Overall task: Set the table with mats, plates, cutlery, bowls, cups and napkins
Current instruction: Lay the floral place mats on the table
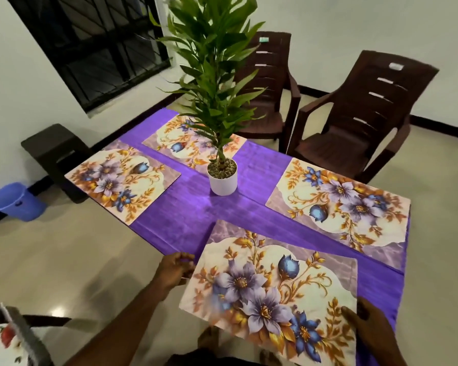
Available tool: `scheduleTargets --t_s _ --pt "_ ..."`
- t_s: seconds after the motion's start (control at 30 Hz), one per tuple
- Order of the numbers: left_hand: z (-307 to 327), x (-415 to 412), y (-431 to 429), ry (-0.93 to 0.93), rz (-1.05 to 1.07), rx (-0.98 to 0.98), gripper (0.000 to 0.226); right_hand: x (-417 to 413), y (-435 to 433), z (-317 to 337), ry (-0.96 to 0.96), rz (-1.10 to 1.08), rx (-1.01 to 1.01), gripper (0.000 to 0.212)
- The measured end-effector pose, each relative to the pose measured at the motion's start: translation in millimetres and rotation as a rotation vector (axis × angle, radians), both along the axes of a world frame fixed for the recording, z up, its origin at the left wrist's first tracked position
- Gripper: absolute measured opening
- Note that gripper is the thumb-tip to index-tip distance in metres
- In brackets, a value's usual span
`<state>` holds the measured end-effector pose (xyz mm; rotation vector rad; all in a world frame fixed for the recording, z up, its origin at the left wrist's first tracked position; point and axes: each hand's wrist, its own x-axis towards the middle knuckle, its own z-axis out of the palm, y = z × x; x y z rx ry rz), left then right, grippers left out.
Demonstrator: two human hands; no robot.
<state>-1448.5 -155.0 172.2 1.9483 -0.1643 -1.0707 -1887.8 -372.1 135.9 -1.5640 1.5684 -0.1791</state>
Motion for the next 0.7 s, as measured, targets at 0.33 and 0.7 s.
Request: scheduleTargets --t_s 0.33,0.7 --pt "-27 55 -49 -0.168 -0.323 -0.071 0.018 53 27 -7 0.037 -0.372 -0.137 0.033" --pt "-49 97 -34 -0.900 -1.478 -0.106 0.106 95 52 -13 0.148 -0.389 -0.315 0.041"
